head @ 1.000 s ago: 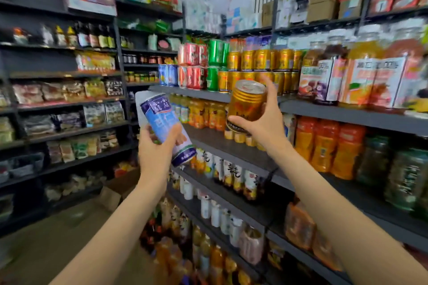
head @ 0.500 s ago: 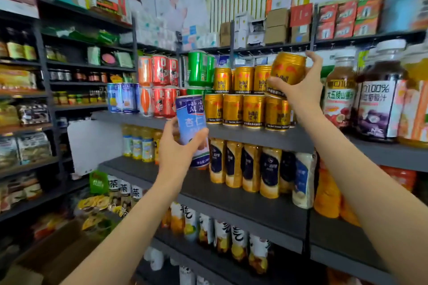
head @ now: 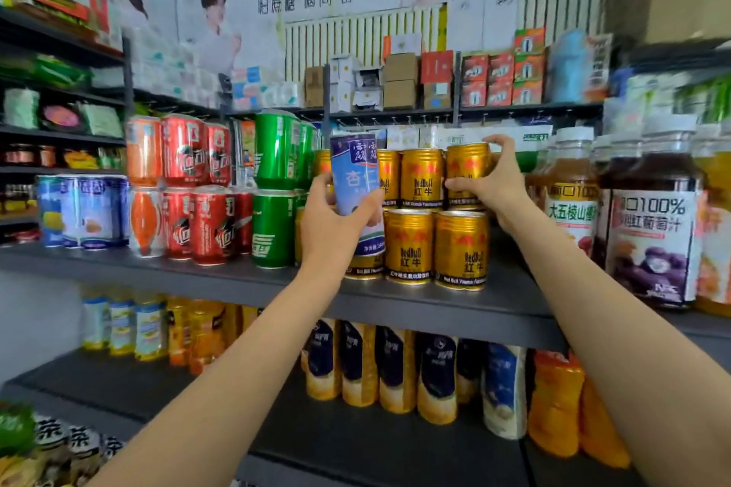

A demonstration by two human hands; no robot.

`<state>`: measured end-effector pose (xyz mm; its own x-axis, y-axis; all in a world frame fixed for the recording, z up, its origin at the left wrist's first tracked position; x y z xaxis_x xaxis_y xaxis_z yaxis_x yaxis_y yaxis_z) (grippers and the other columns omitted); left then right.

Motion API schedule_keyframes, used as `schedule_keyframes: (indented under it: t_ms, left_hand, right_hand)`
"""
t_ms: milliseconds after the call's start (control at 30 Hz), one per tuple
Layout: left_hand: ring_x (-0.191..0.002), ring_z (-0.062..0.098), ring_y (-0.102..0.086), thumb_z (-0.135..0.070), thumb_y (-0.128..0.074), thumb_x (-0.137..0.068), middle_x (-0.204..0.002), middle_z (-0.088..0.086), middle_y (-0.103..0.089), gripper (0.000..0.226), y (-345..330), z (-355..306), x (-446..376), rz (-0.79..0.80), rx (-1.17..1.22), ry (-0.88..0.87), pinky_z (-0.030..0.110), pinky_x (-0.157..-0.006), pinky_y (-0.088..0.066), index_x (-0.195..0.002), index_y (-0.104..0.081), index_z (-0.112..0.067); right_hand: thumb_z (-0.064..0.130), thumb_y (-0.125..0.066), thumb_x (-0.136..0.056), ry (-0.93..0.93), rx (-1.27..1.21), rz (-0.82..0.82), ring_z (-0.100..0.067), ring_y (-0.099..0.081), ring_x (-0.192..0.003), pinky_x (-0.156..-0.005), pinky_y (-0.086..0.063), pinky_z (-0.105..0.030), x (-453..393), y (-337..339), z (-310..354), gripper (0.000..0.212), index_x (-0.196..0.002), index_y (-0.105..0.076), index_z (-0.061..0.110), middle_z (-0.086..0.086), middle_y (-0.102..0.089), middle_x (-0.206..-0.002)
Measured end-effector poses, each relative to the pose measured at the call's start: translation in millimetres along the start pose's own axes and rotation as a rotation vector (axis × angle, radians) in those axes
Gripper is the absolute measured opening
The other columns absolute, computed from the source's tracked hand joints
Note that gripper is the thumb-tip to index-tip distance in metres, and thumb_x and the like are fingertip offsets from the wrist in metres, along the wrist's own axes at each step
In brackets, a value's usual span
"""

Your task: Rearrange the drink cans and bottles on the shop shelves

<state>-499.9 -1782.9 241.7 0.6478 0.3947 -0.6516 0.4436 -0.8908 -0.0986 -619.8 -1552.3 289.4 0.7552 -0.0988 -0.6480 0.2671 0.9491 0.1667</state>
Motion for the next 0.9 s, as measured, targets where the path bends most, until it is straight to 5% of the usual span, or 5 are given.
schedule_keyframes:
  t_ms: [100,300,433,633,900]
  left_hand:
    - [-0.074,0.002,-0.06,-0.03,-0.071,-0.08,-0.093,-0.01,-0.056,0.048,-19,1,-10,0.027,0.018,0.003,0.011,-0.06,-0.049,-0.117,-0.042,-0.025]
    - [-0.094,0.018,-0.063,-0.033,-0.072,-0.078,-0.108,-0.001,-0.058,0.056,-36,12,-14,0.058,0.077,0.039,0.034,-0.079,-0.056,-0.126,-0.044,-0.022]
    - [-0.089,0.013,-0.064,-0.032,-0.072,-0.077,-0.11,0.001,-0.06,0.058,-27,17,-12,0.071,0.113,0.04,0.026,-0.072,-0.055,-0.127,-0.044,-0.023]
    - [-0.089,0.014,-0.063,-0.033,-0.075,-0.075,-0.106,0.0,-0.062,0.057,28,14,-9,0.052,-0.019,-0.114,0.015,-0.067,-0.05,-0.124,-0.048,-0.021]
    - [-0.1,0.014,-0.061,-0.045,-0.071,-0.075,-0.115,0.0,-0.062,0.069,151,29,-41,0.151,-0.197,-0.235,0.028,-0.081,-0.053,-0.135,-0.046,-0.022]
  right_hand:
    - [0.024,-0.084,-0.065,-0.021,0.084,-0.02,-0.033,-0.044,-0.121,-0.099,-0.041,-0.054,-3,0,-10,0.082,-0.126,-0.03,0.03,-0.011,-0.048,-0.128]
    - [0.033,-0.074,-0.077,-0.038,0.187,0.006,-0.035,-0.038,-0.128,-0.104,-0.036,-0.053,3,-2,-3,0.085,-0.142,-0.02,0.026,-0.015,-0.037,-0.141]
    - [0.026,-0.061,-0.089,0.225,0.274,-0.104,-0.025,-0.039,-0.126,-0.098,-0.035,-0.031,38,2,50,0.059,-0.14,-0.032,0.023,-0.01,-0.039,-0.139]
    - [0.027,-0.06,-0.09,0.349,-0.054,0.386,-0.011,-0.061,-0.102,-0.086,-0.051,-0.023,93,-85,110,0.039,-0.126,-0.045,0.034,0.0,-0.06,-0.114]
    - [0.013,-0.071,-0.081,0.368,-0.207,0.421,-0.014,-0.063,-0.09,-0.074,-0.054,-0.023,121,-216,159,0.028,-0.102,-0.054,0.02,-0.006,-0.064,-0.106]
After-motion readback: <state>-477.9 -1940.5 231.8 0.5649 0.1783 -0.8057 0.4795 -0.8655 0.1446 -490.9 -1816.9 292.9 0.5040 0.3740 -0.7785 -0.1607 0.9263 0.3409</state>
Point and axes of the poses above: each hand's wrist, its own x-axis away from the middle knuckle, its own y-axis out of the back of the hand, z = x × y, the point moved 8 cm from there along -x, towards the middle knuckle
